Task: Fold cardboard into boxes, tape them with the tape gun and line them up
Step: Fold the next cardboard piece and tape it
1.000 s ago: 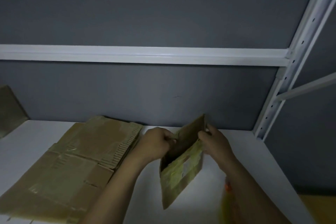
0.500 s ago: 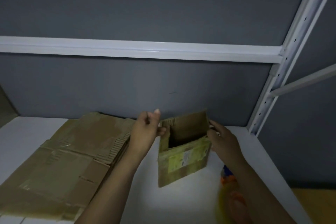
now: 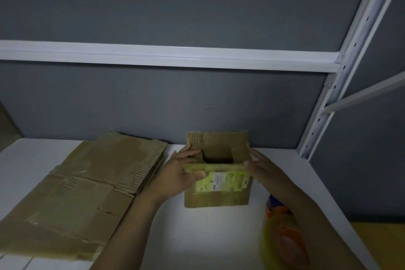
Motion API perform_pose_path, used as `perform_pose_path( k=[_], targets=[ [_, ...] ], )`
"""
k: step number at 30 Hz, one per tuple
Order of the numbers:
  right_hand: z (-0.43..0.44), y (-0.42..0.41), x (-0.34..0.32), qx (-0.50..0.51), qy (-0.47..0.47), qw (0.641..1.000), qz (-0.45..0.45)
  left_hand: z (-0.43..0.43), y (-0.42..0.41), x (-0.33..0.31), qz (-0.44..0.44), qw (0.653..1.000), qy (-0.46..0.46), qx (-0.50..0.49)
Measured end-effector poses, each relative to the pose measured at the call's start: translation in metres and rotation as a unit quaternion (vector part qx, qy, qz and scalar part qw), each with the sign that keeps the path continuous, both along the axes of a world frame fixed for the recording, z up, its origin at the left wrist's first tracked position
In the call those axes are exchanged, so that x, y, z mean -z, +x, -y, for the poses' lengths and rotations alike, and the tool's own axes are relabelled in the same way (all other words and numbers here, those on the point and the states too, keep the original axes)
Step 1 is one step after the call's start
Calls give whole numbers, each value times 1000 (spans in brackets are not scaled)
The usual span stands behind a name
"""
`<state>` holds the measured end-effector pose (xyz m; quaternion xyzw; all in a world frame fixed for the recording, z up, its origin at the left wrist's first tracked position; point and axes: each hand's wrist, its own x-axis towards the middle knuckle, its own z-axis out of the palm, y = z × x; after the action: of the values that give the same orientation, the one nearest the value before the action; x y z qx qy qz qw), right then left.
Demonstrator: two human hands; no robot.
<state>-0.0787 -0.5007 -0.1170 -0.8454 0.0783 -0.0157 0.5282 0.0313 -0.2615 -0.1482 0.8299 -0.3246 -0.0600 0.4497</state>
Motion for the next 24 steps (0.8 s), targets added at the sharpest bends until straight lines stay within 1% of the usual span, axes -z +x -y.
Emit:
perform_pose_path(
  k=[1, 3, 5, 6, 8, 11, 13, 15, 16, 17, 20, 22, 24],
  targets=[
    [2, -1, 2, -14, 19, 1000, 8, 2, 0, 3, -22, 999, -27, -30],
    [7, -2, 6, -35, 25, 999, 32, 7, -3, 6, -23, 994, -76, -72],
    [9, -1, 11, -12, -6, 998, 59, 13, -8, 3, -14, 986, -130, -105],
    [9, 1, 14, 20, -25, 997, 76, 16, -9, 2, -8, 981, -146, -125],
    [5, 5, 19, 81, -44, 990, 108, 21, -10, -1, 16, 976, -138, -166],
    [-4, 10, 25, 121, -39, 984, 128, 23, -7, 1, 33, 969, -125, -208],
    [-4, 13, 28, 123, -24, 985, 118, 23, -3, 2, 35, 972, -114, -203],
    [-3, 16, 26, 108, -10, 989, 101, 21, 2, 0, 68, 983, -45, -166],
    [-1, 18, 24, 96, -15, 991, 91, 20, 5, -2, 82, 986, -9, -147],
    [0, 21, 22, 83, -32, 993, 82, 18, 9, -2, 88, 988, 8, -129],
    [0, 27, 26, 50, -117, 989, 80, 14, 17, 3, 94, 988, -24, -119],
    [-4, 27, 31, 46, -117, 986, 108, 11, 18, 9, 118, 986, -37, -115],
    [-8, 25, 36, 52, -109, 983, 139, 8, 19, 12, 144, 983, -21, -110]
  ],
)
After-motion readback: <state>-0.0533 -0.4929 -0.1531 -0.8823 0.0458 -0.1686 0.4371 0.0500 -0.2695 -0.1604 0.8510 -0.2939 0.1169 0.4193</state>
